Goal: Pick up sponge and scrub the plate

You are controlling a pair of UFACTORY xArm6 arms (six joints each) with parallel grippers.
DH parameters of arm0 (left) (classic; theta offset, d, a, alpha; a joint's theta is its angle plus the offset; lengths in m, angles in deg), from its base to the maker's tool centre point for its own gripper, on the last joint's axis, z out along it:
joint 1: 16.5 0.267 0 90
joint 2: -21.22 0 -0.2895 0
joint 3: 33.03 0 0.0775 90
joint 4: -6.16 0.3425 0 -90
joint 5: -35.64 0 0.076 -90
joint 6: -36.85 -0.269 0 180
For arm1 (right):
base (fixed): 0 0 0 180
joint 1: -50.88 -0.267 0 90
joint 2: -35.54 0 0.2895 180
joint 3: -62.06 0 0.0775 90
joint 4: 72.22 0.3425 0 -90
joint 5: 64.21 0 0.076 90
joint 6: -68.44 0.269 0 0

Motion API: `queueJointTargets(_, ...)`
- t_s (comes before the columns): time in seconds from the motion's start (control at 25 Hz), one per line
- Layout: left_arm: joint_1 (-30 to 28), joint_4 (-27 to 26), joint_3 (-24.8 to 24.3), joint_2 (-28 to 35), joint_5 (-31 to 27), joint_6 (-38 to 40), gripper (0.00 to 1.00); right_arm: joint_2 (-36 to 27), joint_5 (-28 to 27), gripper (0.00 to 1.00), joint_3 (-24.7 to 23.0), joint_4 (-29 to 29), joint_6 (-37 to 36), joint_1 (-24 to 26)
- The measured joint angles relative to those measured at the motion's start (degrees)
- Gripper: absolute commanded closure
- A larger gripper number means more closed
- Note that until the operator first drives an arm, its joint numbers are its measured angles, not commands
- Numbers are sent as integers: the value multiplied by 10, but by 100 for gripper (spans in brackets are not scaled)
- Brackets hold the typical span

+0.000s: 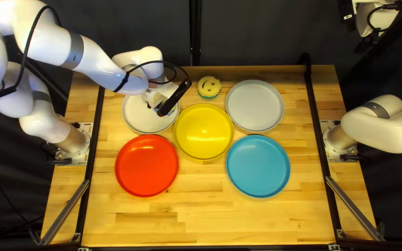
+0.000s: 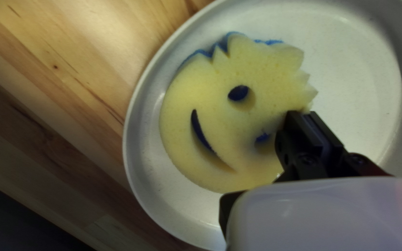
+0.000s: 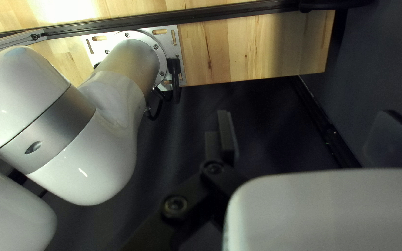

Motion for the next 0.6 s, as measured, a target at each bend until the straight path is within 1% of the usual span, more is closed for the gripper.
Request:
queueJointTargets(0.12,-8,-8,-32,25,6,1,100,0,0,0,0,0,0,0)
queueJointTargets(0.4,-50,-27,-137,129,12,36,100,0,0,0,0,0,0,0)
queueJointTargets(0.52,-42,-32,-156,148,12,34,100,0,0,0,0,0,0,0)
queueJointTargets(0.6,-21,-30,-154,152,5,23,100,0,0,0,0,0,0,0)
